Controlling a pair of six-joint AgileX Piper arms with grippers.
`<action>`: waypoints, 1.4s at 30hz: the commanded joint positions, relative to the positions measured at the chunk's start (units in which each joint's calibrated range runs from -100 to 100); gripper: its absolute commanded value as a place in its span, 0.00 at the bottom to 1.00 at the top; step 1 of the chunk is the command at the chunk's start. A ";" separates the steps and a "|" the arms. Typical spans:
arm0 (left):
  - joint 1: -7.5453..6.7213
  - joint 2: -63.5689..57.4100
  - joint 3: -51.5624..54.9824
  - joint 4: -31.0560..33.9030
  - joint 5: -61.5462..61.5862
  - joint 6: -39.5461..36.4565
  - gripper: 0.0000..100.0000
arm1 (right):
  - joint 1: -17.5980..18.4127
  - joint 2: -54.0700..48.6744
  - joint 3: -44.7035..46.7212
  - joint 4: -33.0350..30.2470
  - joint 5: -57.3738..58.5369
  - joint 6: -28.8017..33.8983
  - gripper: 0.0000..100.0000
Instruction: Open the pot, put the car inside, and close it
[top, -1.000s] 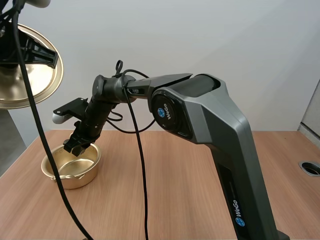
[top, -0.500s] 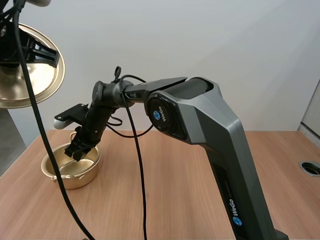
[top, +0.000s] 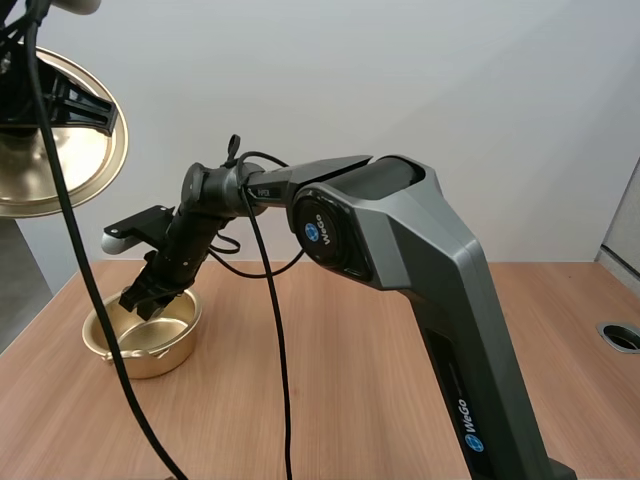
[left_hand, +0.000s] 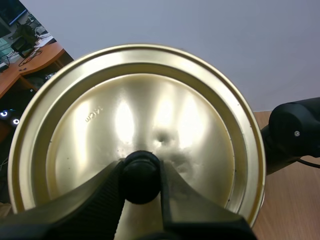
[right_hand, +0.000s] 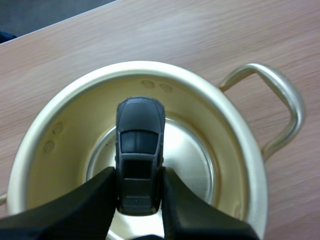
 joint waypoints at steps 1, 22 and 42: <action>0.01 0.01 0.03 0.03 0.08 -0.05 0.00 | 0.35 0.02 -0.08 -0.59 0.02 0.05 0.28; 0.01 0.01 0.03 0.15 0.08 0.22 0.00 | 2.89 -2.33 -0.08 -24.74 -11.14 11.12 1.00; 0.01 11.87 0.44 -1.97 0.08 -1.62 0.00 | -13.20 -20.07 -0.08 -24.42 -0.40 27.66 0.00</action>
